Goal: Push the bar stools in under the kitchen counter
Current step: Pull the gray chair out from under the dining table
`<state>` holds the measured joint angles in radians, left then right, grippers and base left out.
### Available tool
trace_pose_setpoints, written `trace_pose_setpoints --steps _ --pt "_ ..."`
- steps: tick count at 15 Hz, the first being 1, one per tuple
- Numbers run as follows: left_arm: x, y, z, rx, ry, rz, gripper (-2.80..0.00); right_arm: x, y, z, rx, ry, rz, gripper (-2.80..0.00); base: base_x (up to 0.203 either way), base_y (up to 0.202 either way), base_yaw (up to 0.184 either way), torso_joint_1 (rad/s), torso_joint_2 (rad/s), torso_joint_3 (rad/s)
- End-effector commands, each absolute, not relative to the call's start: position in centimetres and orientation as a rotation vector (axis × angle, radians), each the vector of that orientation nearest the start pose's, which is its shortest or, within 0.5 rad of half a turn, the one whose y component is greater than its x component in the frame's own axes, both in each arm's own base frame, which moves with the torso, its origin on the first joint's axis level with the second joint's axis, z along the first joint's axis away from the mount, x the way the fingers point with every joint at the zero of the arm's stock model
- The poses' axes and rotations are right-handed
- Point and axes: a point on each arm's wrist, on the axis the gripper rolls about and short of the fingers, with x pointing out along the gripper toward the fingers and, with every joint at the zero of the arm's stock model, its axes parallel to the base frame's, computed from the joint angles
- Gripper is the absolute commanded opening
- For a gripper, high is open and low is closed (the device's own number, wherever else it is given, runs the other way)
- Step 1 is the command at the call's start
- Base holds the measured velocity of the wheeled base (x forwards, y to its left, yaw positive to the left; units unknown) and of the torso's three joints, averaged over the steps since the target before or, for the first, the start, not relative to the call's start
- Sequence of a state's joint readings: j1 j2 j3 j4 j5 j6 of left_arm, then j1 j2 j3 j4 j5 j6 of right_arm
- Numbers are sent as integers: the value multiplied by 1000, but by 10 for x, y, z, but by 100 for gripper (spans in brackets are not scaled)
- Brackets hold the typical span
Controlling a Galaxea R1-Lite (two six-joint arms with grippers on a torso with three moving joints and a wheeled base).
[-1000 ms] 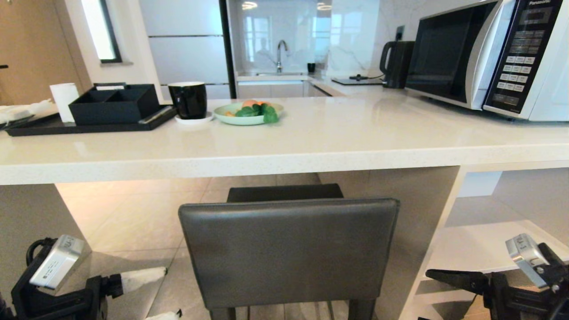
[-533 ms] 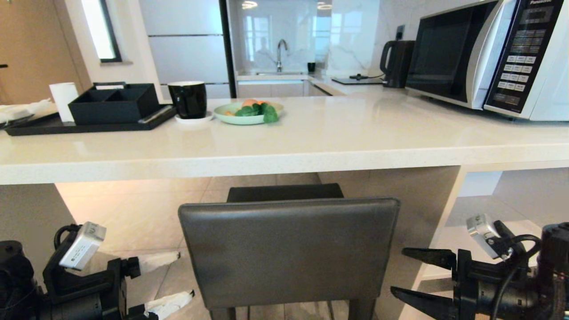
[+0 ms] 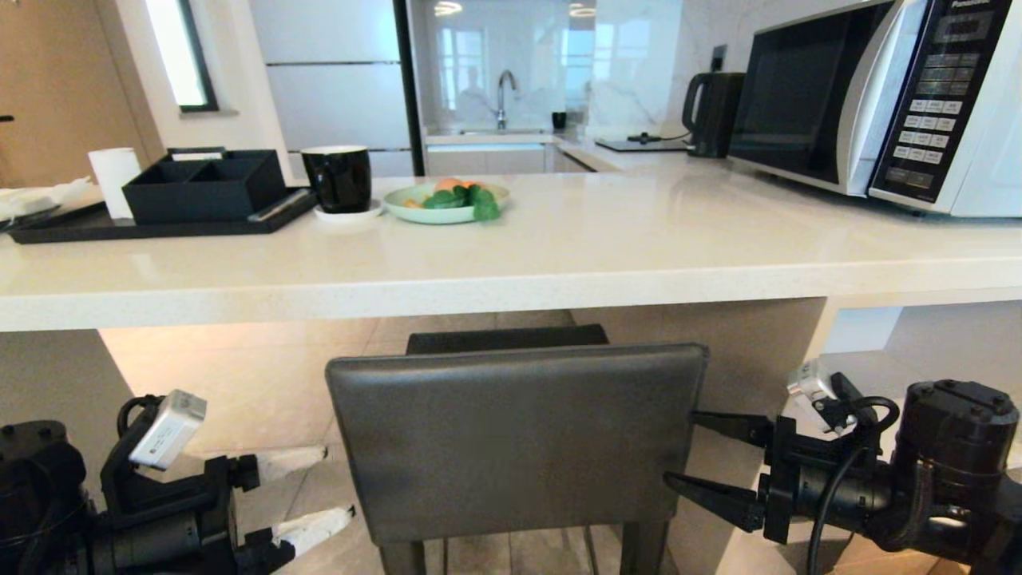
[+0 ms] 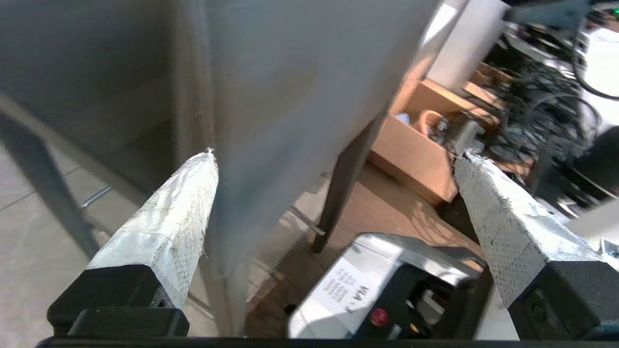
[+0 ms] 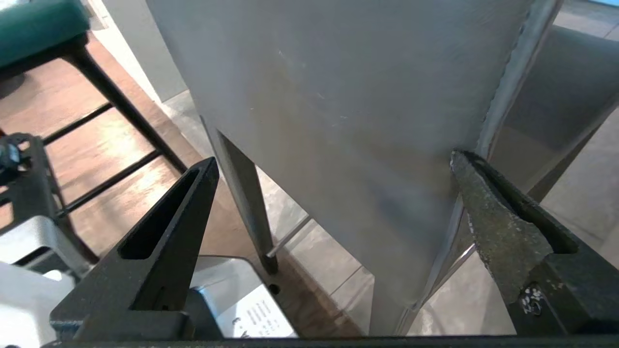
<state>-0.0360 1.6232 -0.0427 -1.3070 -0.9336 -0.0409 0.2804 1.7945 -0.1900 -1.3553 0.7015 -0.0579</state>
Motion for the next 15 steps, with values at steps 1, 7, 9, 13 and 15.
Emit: trace_pose_setpoints --steps 1,7,9,13,15 --pt "183 -25 99 -161 273 -963 0 221 77 86 7 243 981 0 0 0 0 0 0 0" --pt "185 -25 96 -165 284 -966 0 213 60 94 11 218 928 0 0 0 0 0 0 0" --pt "190 -27 98 -160 274 -973 0 216 61 93 11 217 927 0 0 0 0 0 0 0" --pt "205 -28 96 -158 273 -975 0 243 67 90 18 204 928 0 0 0 0 0 0 0" --pt "207 -28 97 -156 269 -980 0 254 69 88 19 202 926 0 0 0 0 0 0 0"
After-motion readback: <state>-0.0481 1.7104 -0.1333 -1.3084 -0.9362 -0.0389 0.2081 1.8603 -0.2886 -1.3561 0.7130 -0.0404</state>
